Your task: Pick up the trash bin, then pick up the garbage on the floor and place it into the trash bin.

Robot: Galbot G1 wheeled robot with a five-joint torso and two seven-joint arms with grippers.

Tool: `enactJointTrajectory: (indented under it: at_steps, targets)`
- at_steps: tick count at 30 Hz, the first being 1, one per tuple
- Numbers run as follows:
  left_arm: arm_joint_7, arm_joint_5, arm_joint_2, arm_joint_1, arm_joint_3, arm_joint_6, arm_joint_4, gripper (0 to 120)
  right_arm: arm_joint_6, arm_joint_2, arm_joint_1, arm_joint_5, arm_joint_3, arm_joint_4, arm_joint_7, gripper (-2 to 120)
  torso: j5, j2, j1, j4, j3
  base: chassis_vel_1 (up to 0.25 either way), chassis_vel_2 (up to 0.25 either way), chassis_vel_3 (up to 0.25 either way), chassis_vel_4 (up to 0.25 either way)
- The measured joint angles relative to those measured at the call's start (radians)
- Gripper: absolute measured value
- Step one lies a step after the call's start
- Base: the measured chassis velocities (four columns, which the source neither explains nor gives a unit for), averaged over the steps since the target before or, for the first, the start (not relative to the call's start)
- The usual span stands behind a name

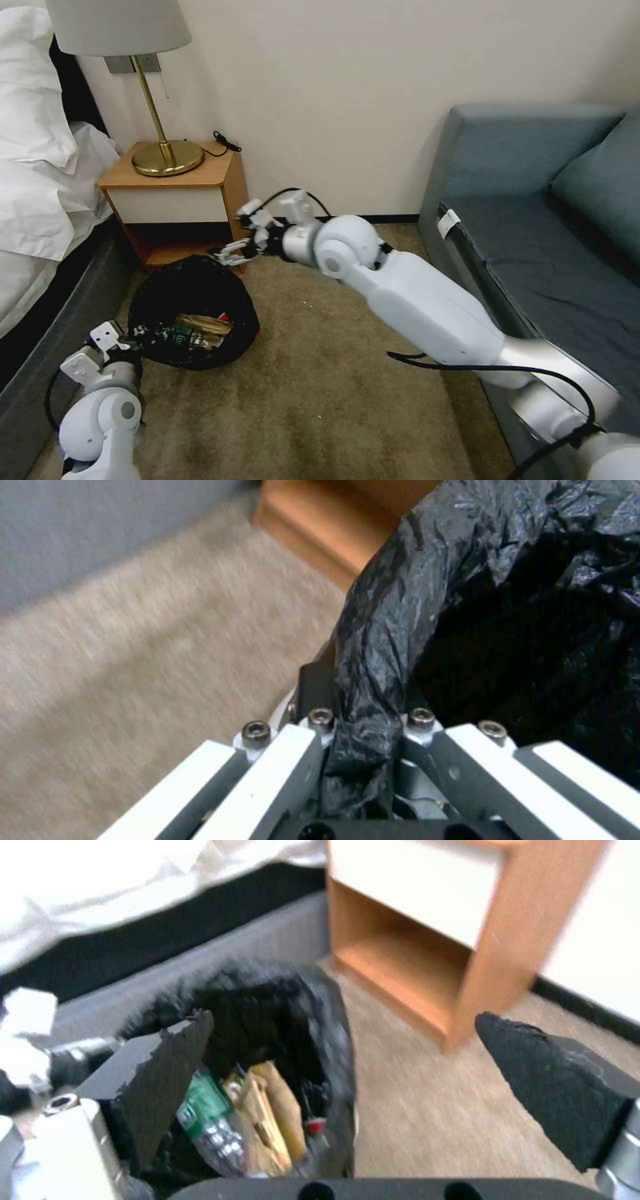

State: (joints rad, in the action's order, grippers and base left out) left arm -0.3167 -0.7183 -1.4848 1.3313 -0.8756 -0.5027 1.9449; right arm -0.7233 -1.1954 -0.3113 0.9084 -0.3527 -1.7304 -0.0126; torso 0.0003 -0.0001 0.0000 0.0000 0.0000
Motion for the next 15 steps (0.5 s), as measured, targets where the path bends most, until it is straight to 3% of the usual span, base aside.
enactJointTrajectory:
  at_steps: [1,6,15]
  targets:
    - [-0.017,-0.036,-0.005,-0.003,0.006,-0.011,-0.005,4,0.0,0.045,-0.051,-0.019,0.024,-0.025,0.003,100,0.0,0.0,0.0,-0.0003,0.0,0.0,0.0,0.0,0.0]
    - [-0.023,-0.028,-0.011,-0.006,0.008,-0.008,-0.042,4,0.004,0.119,-0.151,-0.058,0.076,-0.076,0.018,100,-0.0001,0.0,0.0,-0.0002,0.0,0.0,0.0,0.0,0.0]
    - [-0.011,0.021,-0.024,-0.005,0.017,0.015,-0.09,4,0.02,0.196,-0.279,-0.101,0.159,-0.142,0.046,100,-0.0002,0.0,0.0,-0.0001,0.0,0.0,0.0,0.0,0.0]
